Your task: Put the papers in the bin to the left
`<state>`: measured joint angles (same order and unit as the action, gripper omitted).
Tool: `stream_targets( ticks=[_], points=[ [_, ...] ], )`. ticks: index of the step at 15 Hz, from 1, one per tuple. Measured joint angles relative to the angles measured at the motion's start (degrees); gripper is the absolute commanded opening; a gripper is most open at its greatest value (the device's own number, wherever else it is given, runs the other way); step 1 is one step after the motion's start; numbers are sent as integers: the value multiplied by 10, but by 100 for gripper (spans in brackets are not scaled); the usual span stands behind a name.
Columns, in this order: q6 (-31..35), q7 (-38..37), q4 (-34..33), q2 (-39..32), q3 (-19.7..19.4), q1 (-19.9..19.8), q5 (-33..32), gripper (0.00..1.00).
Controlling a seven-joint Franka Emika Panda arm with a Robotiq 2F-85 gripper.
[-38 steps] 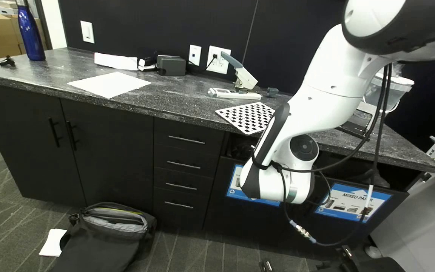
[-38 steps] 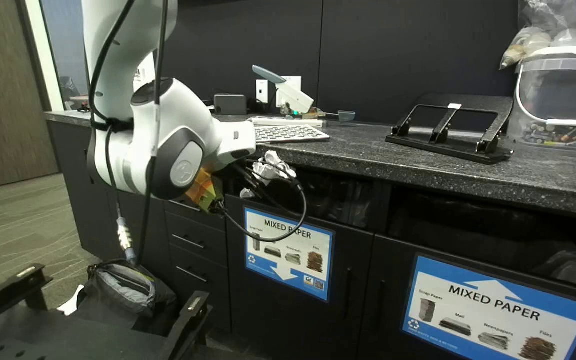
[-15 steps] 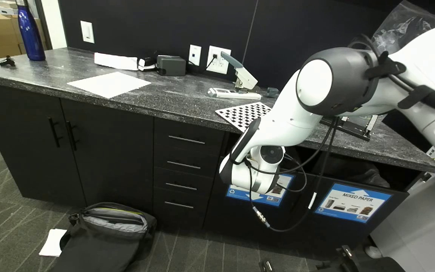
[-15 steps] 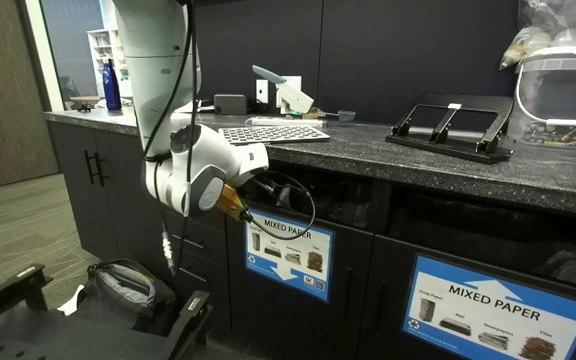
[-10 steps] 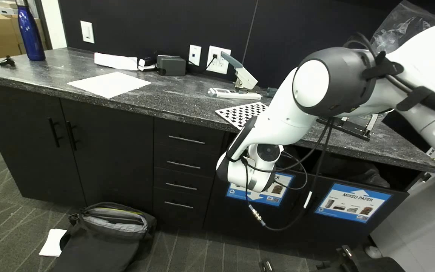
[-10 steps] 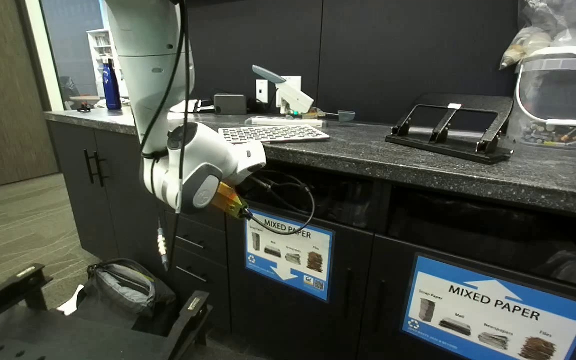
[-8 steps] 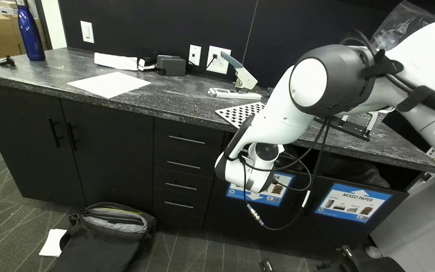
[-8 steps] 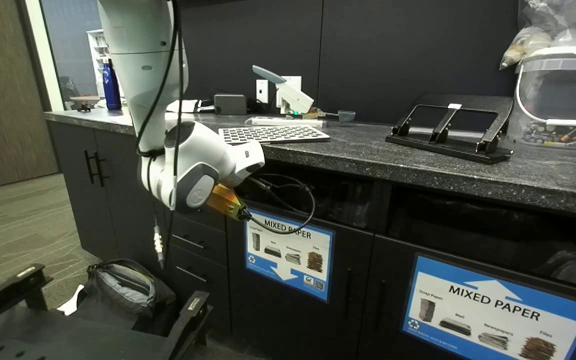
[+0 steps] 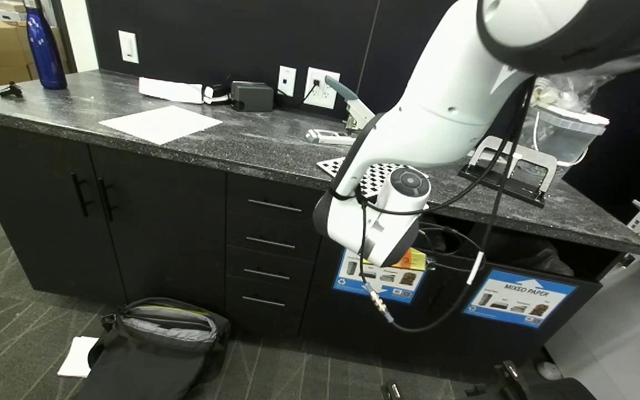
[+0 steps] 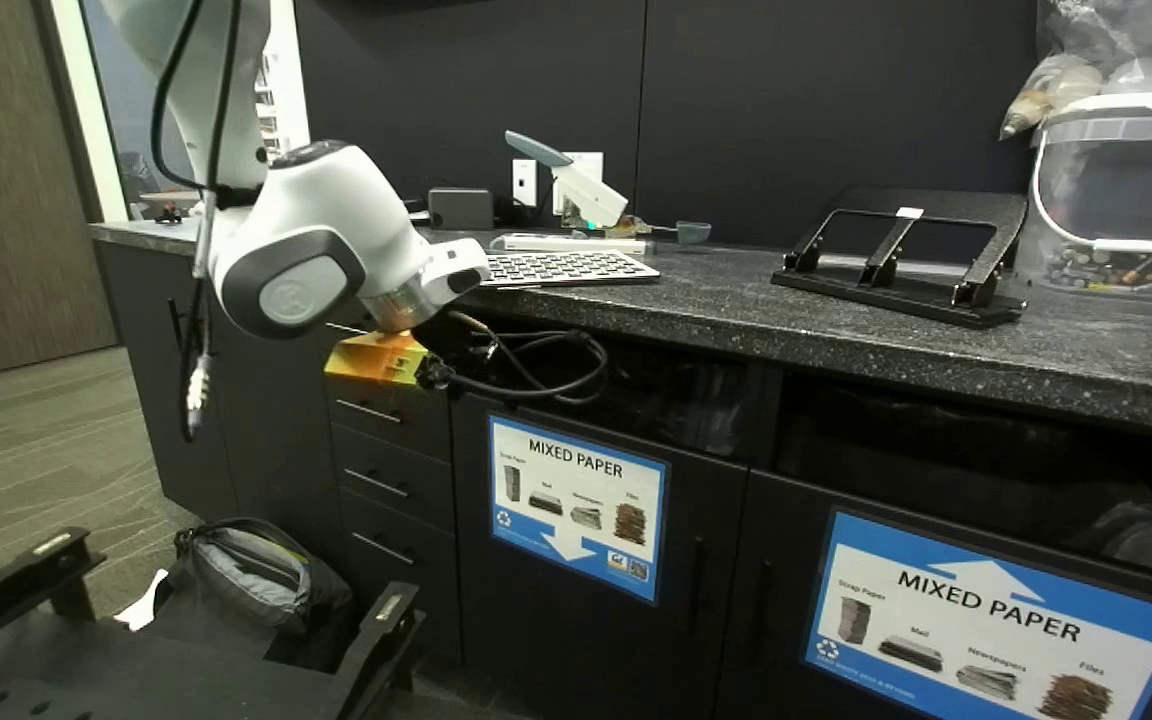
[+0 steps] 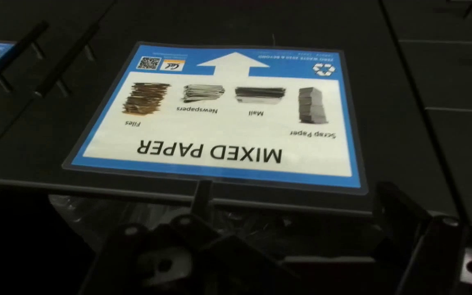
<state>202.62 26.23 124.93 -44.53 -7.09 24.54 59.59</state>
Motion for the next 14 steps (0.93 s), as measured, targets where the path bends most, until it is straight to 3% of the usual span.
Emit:
stream_targets(
  ticks=[3,6,10,14],
  points=[
    [-118,70,77,94,-50,52,33,100],
    [-252,82,166,172,-172,153,-2,100],
    [-398,-2,251,227,-360,299,-200,100],
    [-484,-107,267,257,-537,443,-389,100]
  ],
)
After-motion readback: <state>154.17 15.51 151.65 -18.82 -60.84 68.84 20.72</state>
